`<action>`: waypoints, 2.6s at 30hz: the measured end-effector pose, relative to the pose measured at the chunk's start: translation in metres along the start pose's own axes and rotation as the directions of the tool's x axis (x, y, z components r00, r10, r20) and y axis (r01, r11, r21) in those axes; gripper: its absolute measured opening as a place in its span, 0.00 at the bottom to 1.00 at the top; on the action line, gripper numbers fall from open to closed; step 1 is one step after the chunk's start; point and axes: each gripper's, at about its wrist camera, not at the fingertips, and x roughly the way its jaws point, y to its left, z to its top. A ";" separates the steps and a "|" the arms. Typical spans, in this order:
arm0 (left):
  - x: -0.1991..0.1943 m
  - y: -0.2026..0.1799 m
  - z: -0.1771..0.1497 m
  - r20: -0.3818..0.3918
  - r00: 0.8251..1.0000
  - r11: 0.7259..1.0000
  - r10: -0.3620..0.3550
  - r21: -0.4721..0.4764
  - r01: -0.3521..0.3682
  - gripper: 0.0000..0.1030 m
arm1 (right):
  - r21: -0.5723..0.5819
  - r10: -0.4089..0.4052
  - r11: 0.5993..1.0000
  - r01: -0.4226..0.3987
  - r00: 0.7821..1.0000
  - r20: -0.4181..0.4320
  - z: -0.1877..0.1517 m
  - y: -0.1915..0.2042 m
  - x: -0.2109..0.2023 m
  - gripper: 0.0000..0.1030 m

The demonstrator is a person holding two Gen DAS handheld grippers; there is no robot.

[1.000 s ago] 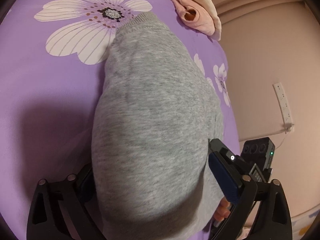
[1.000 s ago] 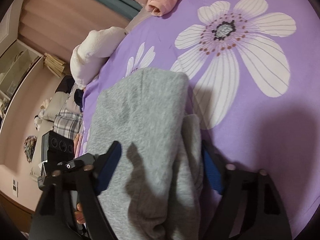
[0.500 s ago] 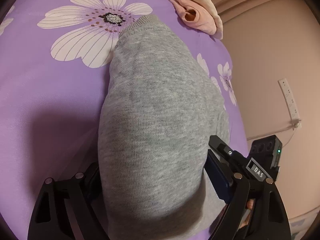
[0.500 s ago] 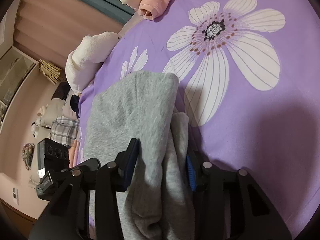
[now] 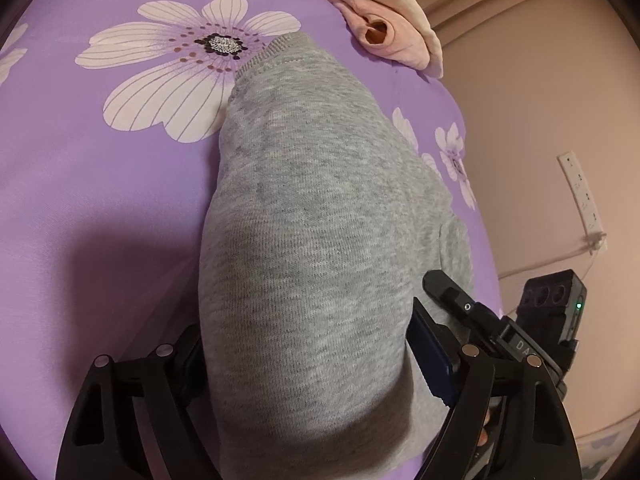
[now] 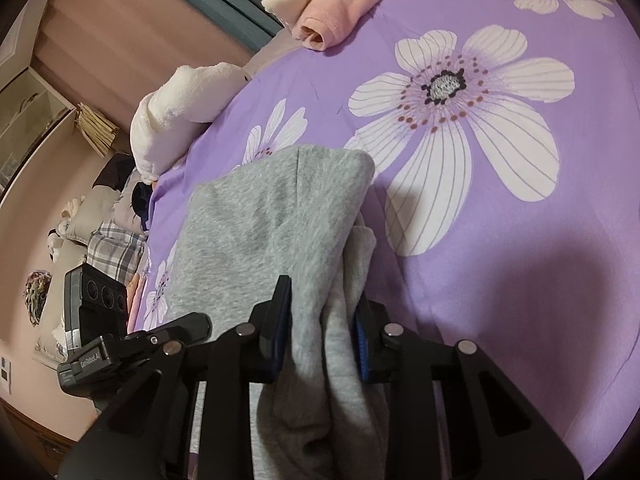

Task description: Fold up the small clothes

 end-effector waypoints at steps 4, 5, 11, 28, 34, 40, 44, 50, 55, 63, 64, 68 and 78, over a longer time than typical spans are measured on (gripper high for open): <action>0.000 -0.003 0.000 0.004 1.000 1.000 0.008 0.016 -0.008 0.82 | -0.036 -0.014 0.999 0.014 1.000 0.012 -0.001 0.009 -0.002 0.25; 0.000 -0.004 0.000 0.006 1.000 1.000 0.011 0.022 -0.011 0.82 | -0.043 -0.014 0.999 0.015 1.000 0.016 -0.002 0.011 -0.003 0.25; -0.001 -0.010 -0.003 0.023 0.999 0.998 0.030 0.063 -0.031 0.82 | -0.129 -0.020 0.991 0.028 0.998 0.062 -0.004 0.030 -0.009 0.24; -0.024 -0.017 -0.013 0.109 0.992 0.988 0.059 0.135 -0.073 0.78 | -0.239 0.006 0.971 0.032 0.988 0.156 -0.011 0.060 -0.019 0.23; -0.030 -0.016 -0.014 0.124 0.990 0.988 0.068 0.129 -0.084 0.78 | -0.260 0.013 0.965 0.029 0.988 0.156 -0.014 0.072 -0.017 0.23; -0.036 -0.011 -0.016 0.126 0.989 0.989 0.075 0.116 -0.090 0.78 | -0.268 0.019 0.963 0.021 0.989 0.144 -0.016 0.080 -0.011 0.23; -0.046 -0.007 -0.017 0.130 0.988 0.989 0.084 0.109 -0.099 0.78 | -0.274 0.025 0.962 0.013 0.990 0.136 -0.018 0.087 -0.008 0.23; -0.063 0.002 -0.022 0.141 0.985 0.989 0.098 0.093 -0.112 0.78 | -0.281 0.037 0.960 -0.002 0.992 0.119 -0.023 0.101 0.000 0.23; -0.073 0.010 -0.026 0.148 0.983 0.990 0.106 0.078 -0.119 0.78 | -0.288 0.042 0.958 -0.011 0.994 0.104 -0.028 0.112 0.006 0.23; -0.090 0.023 -0.034 0.153 0.981 0.989 0.123 0.061 -0.133 0.78 | -0.294 0.052 0.956 -0.026 0.995 0.083 -0.031 0.123 0.016 0.23; -0.091 0.023 -0.034 0.152 0.980 0.989 0.126 0.060 -0.136 0.78 | -0.293 0.053 0.956 -0.027 0.995 0.081 -0.031 0.123 0.017 0.23; -0.094 0.029 -0.036 0.145 0.980 0.988 0.135 0.049 -0.144 0.78 | -0.284 0.057 0.958 -0.036 0.996 0.066 -0.033 0.122 0.022 0.23; -0.086 0.037 -0.032 0.124 0.981 0.987 0.148 0.037 -0.153 0.78 | -0.261 0.051 0.965 -0.041 0.998 0.031 -0.034 0.118 0.034 0.23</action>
